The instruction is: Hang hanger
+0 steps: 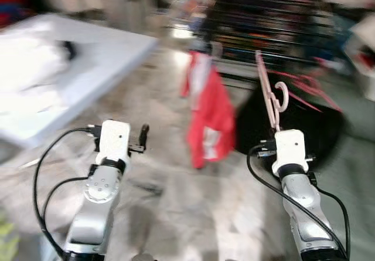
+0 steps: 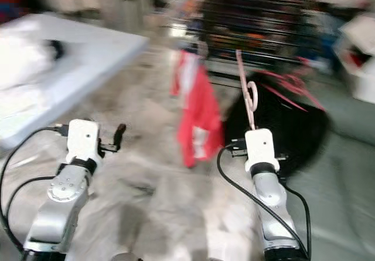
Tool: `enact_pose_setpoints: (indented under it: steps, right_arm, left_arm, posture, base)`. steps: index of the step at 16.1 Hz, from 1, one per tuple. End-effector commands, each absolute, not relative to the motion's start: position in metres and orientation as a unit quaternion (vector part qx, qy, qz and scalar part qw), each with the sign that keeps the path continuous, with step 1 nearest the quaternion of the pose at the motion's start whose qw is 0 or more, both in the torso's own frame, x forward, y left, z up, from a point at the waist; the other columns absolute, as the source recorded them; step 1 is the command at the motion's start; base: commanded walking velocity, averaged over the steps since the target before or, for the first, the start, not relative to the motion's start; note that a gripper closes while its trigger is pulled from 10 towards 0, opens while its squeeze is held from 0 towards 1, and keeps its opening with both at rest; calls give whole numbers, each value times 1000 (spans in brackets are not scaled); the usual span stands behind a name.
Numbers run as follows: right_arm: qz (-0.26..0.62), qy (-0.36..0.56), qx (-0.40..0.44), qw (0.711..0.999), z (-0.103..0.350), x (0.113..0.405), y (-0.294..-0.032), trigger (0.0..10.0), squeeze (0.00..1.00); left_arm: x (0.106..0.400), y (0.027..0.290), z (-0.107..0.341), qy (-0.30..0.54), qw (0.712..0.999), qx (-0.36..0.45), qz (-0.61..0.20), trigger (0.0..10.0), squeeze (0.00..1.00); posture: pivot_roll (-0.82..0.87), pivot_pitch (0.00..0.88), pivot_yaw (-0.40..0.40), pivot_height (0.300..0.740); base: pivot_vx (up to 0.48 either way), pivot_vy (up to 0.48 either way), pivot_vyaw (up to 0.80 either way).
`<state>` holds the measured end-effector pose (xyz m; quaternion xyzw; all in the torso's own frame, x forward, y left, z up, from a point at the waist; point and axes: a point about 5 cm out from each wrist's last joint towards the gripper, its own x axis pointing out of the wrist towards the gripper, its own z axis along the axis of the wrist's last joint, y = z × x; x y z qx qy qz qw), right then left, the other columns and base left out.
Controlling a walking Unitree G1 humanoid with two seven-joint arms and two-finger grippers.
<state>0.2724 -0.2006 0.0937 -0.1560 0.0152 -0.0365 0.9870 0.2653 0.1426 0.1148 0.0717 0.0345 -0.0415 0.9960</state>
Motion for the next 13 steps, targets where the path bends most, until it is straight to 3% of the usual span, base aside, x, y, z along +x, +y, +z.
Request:
enact_pose_setpoints:
  steps: [1,6,10,13]
  right_arm:
    - [-28,-3,-151,988,102,276,-197,10000,0]
    - [3,-13,-130,991,105,279,-189,10000,0]
    - [12,-15,-128,992,106,280,-188,10000,0]
    - [16,-17,-124,992,107,281,-187,10000,0]
  left_arm:
    - [264,141,118,32,996,76,-41,10000,0]
    - [262,176,110,59,989,106,80,10000,0]
    - [263,172,111,56,990,103,78,10000,0]
    - [264,167,110,59,991,100,70,10000,0]
  posture:
    - [17,0,-1,740]
    - [23,1,-7,740]
    - [28,4,-13,740]
    - [27,6,-13,740]
  base:
    - [0,0,788]
    - [0,0,788]
    - [0,0,788]
    - [0,386,788]
